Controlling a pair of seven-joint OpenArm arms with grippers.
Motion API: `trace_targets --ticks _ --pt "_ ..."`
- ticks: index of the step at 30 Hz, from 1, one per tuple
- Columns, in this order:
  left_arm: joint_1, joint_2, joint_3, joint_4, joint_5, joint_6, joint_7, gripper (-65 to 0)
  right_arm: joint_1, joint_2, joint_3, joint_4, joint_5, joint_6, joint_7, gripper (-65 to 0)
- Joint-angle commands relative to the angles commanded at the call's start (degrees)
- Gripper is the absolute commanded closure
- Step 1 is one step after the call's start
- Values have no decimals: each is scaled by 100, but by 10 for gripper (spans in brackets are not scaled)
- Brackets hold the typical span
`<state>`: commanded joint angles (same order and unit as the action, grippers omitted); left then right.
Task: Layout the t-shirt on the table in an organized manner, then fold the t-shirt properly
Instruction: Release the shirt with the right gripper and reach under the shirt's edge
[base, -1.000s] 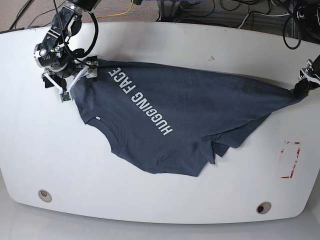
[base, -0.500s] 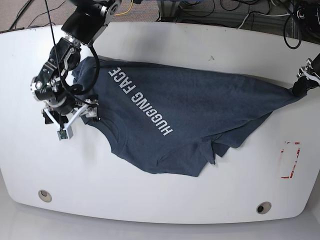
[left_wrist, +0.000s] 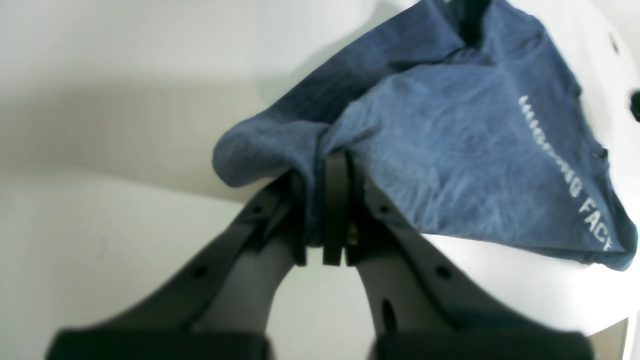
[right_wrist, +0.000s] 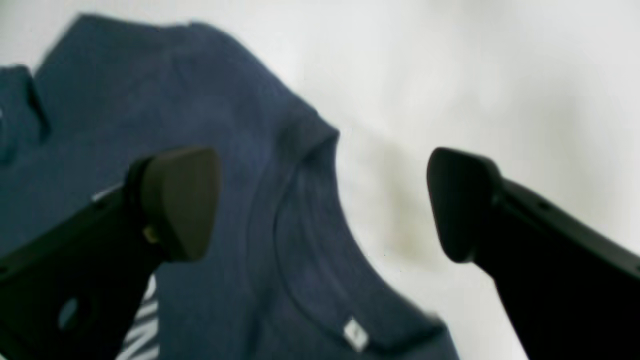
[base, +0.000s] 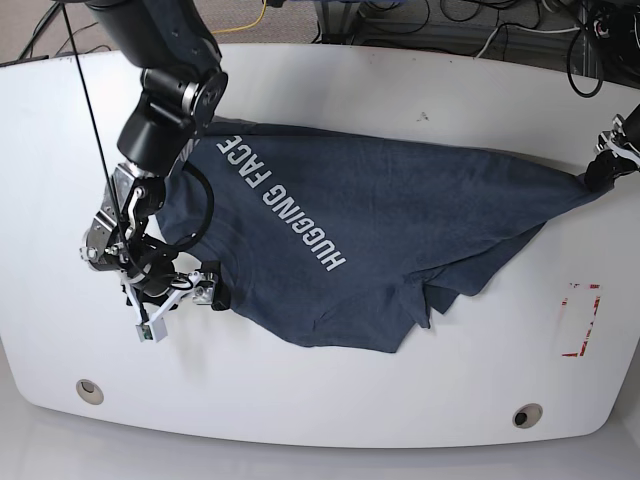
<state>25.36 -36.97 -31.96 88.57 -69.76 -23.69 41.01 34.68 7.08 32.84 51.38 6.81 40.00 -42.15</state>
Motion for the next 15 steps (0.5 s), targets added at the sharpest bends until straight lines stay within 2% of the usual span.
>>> trace_targets --ticks 4,8,13,15 --pt "0 0 0 0 0 0 0 -10 396 255 0 -1248 0 0 879 -636" --pt "9 0 0 9 0 0 0 -10 571 440 0 -2066 0 0 1512 -636" --pt "9 0 0 26 0 0 0 -10 580 440 -53 -2251 -9 0 1626 -636" --pt "9 0 0 26 0 0 0 -10 563 378 -343 -2251 0 0 1626 -636"
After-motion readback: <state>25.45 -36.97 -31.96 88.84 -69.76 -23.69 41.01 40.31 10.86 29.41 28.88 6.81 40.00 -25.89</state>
